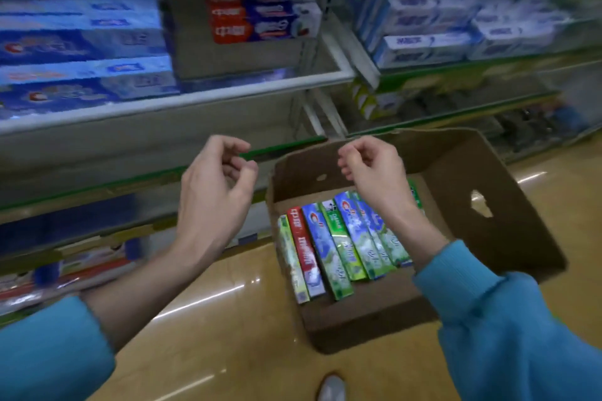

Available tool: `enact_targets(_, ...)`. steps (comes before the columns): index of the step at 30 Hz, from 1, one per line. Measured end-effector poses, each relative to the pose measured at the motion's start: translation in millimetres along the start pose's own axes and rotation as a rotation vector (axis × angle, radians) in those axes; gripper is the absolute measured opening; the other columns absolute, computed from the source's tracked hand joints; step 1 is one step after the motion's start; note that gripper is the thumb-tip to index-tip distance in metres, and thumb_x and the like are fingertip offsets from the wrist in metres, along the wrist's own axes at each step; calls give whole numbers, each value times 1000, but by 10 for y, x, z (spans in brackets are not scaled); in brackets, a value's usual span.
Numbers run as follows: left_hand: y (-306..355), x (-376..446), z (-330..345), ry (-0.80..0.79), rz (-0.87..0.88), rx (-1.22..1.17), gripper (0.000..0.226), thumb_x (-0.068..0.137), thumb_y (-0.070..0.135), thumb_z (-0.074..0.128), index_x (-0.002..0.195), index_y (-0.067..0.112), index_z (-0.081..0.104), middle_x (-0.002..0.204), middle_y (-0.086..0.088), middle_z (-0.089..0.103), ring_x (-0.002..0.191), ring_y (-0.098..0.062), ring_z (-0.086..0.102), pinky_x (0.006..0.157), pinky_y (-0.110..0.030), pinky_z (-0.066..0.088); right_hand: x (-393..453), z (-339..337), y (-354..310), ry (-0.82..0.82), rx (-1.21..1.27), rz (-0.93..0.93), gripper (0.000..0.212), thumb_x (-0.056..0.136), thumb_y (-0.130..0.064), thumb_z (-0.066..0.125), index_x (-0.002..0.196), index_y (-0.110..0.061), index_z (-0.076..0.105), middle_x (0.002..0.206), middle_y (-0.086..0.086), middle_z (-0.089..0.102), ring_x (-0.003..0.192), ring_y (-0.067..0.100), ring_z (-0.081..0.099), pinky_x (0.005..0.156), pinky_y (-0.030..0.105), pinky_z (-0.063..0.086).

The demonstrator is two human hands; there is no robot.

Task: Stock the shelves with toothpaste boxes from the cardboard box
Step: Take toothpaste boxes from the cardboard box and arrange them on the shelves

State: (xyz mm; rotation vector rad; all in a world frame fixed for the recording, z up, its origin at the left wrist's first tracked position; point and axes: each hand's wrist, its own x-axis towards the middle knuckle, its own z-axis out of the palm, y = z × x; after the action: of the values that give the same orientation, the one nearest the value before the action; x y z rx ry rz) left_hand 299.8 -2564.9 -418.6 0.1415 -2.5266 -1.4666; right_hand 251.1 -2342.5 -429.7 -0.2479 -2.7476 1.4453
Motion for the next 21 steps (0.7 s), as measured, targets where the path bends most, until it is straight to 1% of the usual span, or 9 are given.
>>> enact_targets(4,231,29,635,3,-87,2,15,92,14,63,107,17,62,88,7,65,80,-9,61,79,-33,52,212,-314,593,-121,-186,155,11,91,-22,61,81,-25,65,74,-11,63,84,17,64,82,33,52)
enact_targets(6,306,55,874,10,-123,7,15,93,15,64,108,18,62,89,9,65,80,-9,61,79,-34,53,272,-288,809,-227,-234,199,4,91,-21,62,88,-22,64,78,-7,63,87,19,63,81,31,50)
enact_targets(7,328,71,970,12,-136,8,15,93,15,64,108,19,62,90,9,65,81,-9,61,80,-34,53,290,-233,895,-289,-265,211,6,91,-23,62,96,-19,63,85,-2,65,91,21,63,81,31,50)
enact_targets(10,352,136,1158,29,-156,23,15,93,15,63,107,20,61,91,7,67,80,-9,62,80,-32,54,305,20,1052,-488,-385,245,36,93,-33,63,119,-9,54,116,13,62,110,31,60,84,32,46)
enact_targets(12,329,168,1201,59,-176,25,15,93,15,63,107,20,61,92,4,68,80,-9,61,81,-32,54,272,223,1102,-612,-450,258,49,95,-36,62,130,-4,48,127,17,58,119,34,56,91,34,47)
enact_targets(15,256,158,1191,104,-249,4,15,92,16,62,106,21,61,94,0,69,86,-14,65,85,-39,56,166,541,1218,-714,-505,311,79,94,-37,63,150,2,23,144,18,48,131,34,48,99,36,44)
enact_targets(17,208,116,1164,124,-294,-16,15,91,16,62,105,22,61,95,-1,69,87,-18,66,86,-43,56,73,722,1312,-761,-542,339,96,91,-39,67,154,3,8,150,18,41,135,34,45,104,38,43)
enact_targets(18,190,93,1150,128,-308,-19,15,91,15,62,104,22,61,95,-1,69,88,-18,66,86,-43,56,43,788,1359,-760,-552,356,99,90,-40,69,154,3,7,151,18,41,135,34,46,105,39,44)
enact_targets(21,145,45,1099,111,-327,-25,14,92,15,63,105,21,61,95,1,68,88,-16,65,84,-40,56,12,853,1402,-709,-550,389,97,87,-37,73,153,0,11,147,17,45,130,33,51,101,39,46)
